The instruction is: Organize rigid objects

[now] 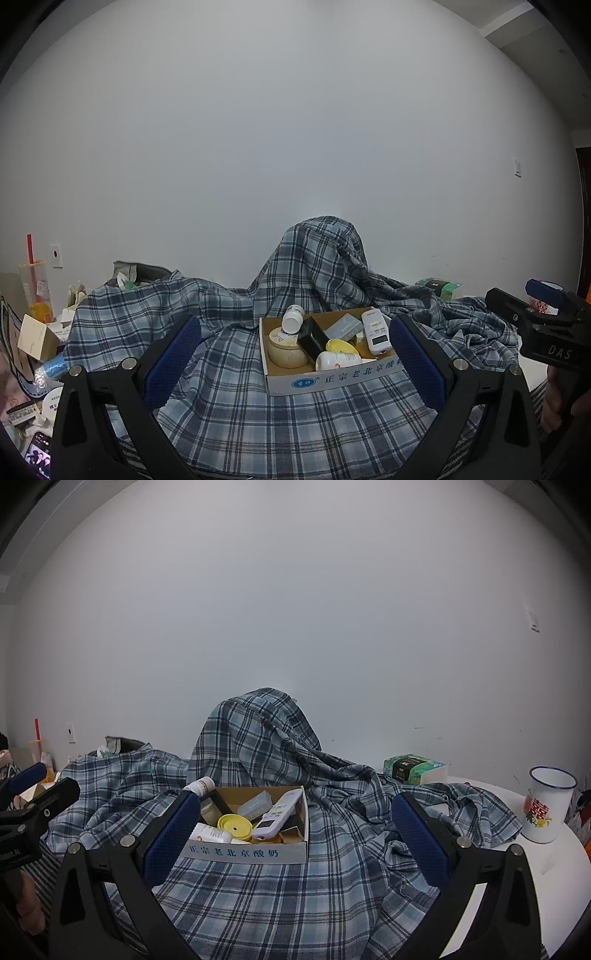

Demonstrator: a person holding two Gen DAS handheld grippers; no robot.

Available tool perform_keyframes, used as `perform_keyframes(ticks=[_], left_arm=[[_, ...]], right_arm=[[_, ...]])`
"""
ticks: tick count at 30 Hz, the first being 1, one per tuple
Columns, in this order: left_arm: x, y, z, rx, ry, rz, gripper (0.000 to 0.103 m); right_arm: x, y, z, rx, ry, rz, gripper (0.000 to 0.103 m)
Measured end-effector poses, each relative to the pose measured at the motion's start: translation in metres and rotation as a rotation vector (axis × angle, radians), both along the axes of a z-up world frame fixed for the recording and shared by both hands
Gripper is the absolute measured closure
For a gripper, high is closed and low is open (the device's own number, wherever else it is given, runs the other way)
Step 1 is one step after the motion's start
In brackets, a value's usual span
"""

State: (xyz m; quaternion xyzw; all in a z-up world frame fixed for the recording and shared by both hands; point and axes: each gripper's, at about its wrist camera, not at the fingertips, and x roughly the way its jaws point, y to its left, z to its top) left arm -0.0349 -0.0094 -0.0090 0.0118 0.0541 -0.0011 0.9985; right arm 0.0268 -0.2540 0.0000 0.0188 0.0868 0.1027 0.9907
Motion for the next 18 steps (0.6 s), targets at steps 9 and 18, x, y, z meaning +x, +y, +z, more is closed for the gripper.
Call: perform_keyframes(ticks=[9, 18], left_arm=[[-0.0013, -0.0012, 0.001, 0.006, -0.008, 0.001, 0.0], [-0.0042, -0.0007, 0.0023, 0.009, -0.02, 0.004, 0.0]], right_arm=[[0.0006, 0.0029, -0.0006, -0.023, -0.009, 0.007, 0.0], [-0.0005, 0.0067, -0.0012, -0.04, -0.006, 0.007, 0.0]])
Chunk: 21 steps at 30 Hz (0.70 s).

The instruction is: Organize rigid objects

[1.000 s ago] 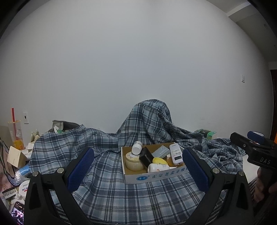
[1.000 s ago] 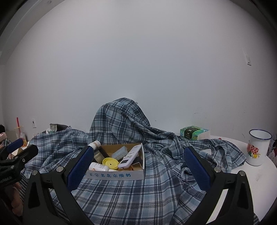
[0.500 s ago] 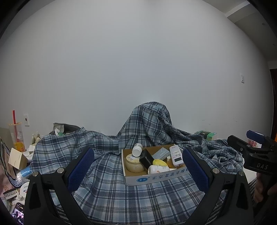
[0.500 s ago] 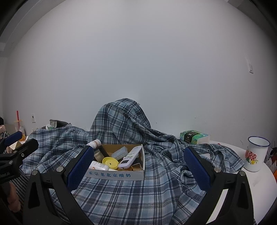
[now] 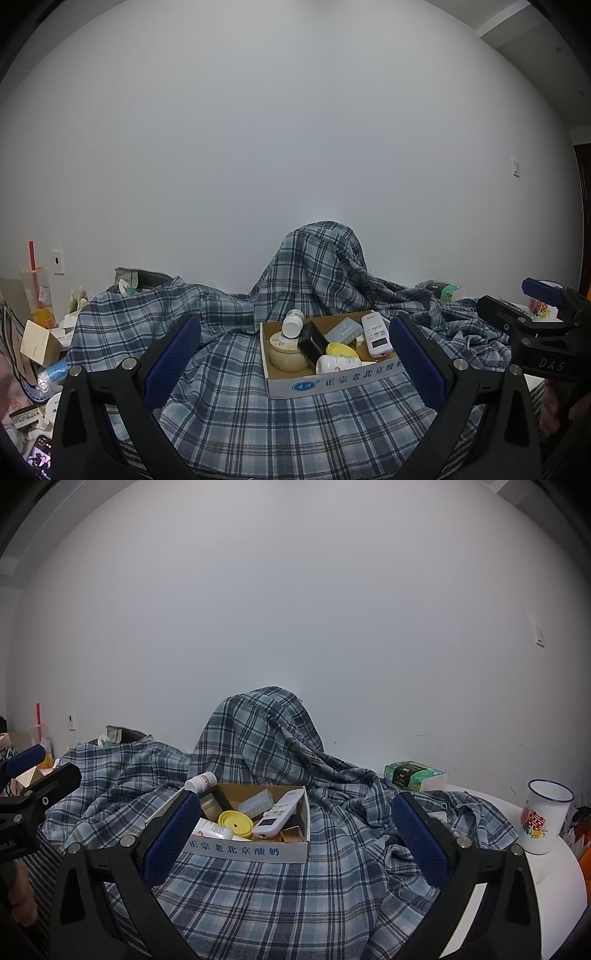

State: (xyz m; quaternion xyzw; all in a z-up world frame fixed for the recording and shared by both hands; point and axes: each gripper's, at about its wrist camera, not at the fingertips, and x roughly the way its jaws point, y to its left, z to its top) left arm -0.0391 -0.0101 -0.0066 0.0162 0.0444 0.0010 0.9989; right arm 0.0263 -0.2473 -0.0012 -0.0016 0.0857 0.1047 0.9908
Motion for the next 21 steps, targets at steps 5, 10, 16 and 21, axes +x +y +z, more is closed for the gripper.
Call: perform_keyframes(ticks=[5, 10, 16, 21], left_arm=[[-0.0001, -0.0008, -0.0002, -0.003, -0.002, 0.004, 0.0], [0.0001, 0.002, 0.0006, -0.008, 0.001, 0.001, 0.0], [0.0003, 0.0031, 0.0006, -0.008, 0.006, -0.002, 0.0], [0.001, 0.0038, 0.0001, -0.006, 0.01, -0.005, 0.0]], right_arm=[[0.0046, -0.002, -0.0018, 0.0, 0.018, 0.01, 0.0], [0.0051, -0.003, -0.0017, 0.002, 0.016, 0.011, 0.0], [0.0049, -0.004, -0.0016, 0.001, 0.022, 0.01, 0.0], [0.0042, -0.0038, -0.0006, 0.002, 0.017, 0.013, 0.0]])
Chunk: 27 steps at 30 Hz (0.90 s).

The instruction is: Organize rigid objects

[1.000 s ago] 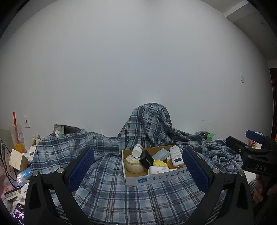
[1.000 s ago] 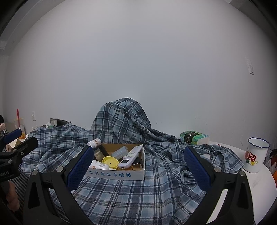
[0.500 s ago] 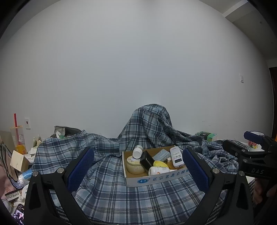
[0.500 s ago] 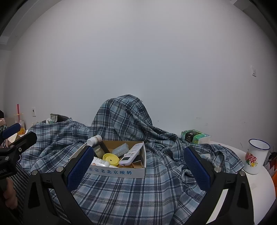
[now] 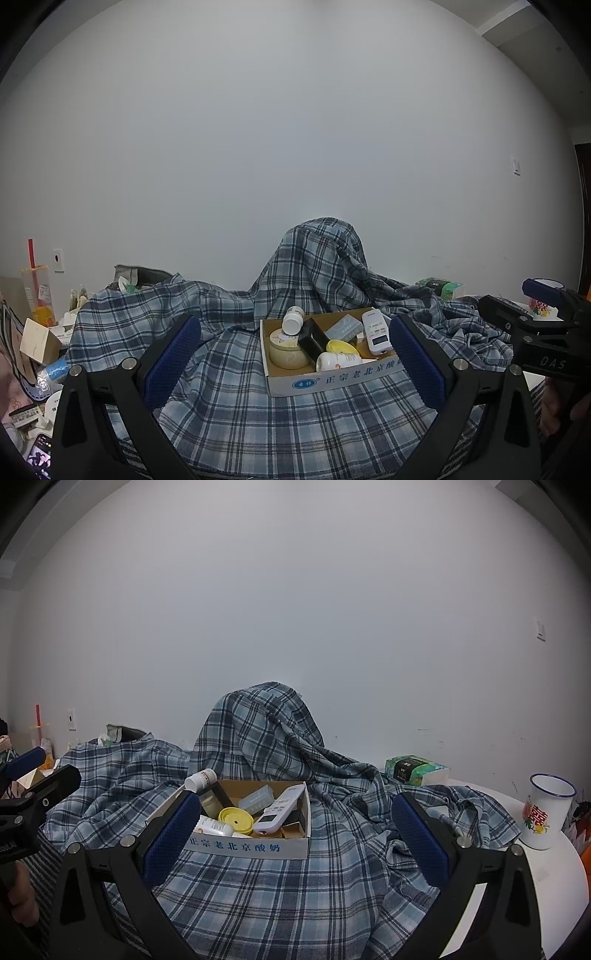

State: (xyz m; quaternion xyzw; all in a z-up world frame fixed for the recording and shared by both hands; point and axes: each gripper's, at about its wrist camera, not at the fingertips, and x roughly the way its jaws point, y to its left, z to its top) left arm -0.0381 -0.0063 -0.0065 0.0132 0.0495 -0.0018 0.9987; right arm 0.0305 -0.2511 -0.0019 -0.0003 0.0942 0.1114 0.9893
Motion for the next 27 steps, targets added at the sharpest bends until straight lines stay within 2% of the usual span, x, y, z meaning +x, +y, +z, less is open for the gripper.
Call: perform_keyframes(ticks=[27], left_arm=[[0.0051, 0.003, -0.0029, -0.005, 0.021, -0.01, 0.0]], right_arm=[[-0.0001, -0.0009, 0.0, 0.001, -0.001, 0.001, 0.0]])
